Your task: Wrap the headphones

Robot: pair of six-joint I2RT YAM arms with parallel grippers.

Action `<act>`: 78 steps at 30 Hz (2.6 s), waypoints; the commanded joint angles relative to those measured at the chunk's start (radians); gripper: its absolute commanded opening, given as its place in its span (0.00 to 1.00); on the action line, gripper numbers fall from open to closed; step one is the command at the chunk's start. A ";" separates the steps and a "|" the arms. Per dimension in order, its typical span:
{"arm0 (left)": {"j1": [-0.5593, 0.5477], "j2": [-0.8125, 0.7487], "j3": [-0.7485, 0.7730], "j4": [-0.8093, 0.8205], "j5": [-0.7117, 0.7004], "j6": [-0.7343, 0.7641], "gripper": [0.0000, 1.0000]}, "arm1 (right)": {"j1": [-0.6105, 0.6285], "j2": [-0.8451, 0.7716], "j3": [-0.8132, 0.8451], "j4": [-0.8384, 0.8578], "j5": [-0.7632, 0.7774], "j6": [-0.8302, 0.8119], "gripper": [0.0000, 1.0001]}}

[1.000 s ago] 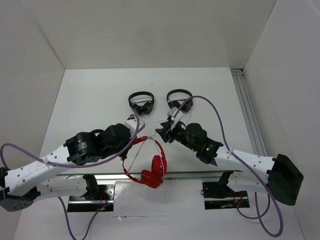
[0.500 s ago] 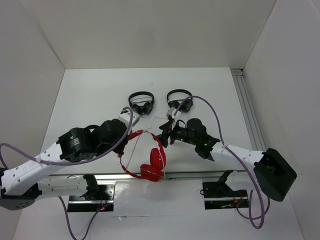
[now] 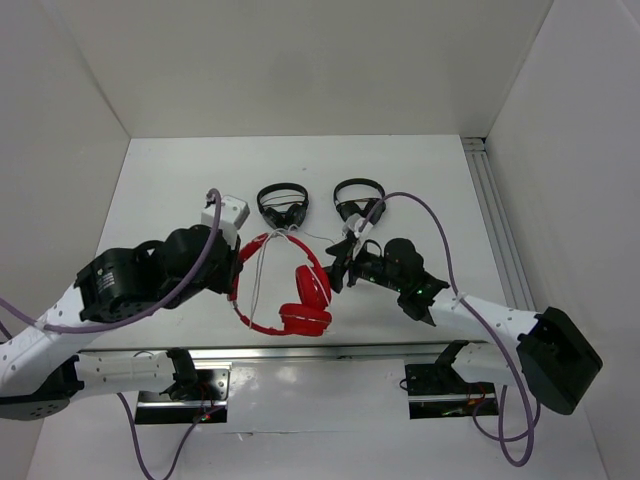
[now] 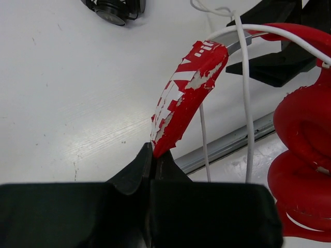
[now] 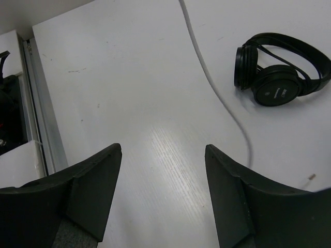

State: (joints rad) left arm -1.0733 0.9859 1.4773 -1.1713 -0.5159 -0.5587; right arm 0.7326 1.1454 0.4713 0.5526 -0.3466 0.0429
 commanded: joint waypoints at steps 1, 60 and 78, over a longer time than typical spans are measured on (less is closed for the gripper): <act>-0.002 -0.012 0.080 0.030 -0.039 -0.089 0.00 | -0.002 -0.058 -0.011 0.024 0.047 -0.025 0.73; -0.002 -0.006 0.229 -0.174 0.129 -0.079 0.00 | -0.315 0.442 0.138 0.334 0.156 0.261 0.00; -0.002 -0.073 0.050 -0.194 0.223 -0.052 0.00 | -0.516 0.369 0.221 0.153 0.095 0.301 0.00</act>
State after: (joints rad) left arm -1.0733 0.9485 1.4940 -1.3987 -0.3405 -0.6037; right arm 0.2668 1.5379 0.6495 0.7681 -0.2886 0.3336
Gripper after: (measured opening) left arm 0.081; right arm 0.022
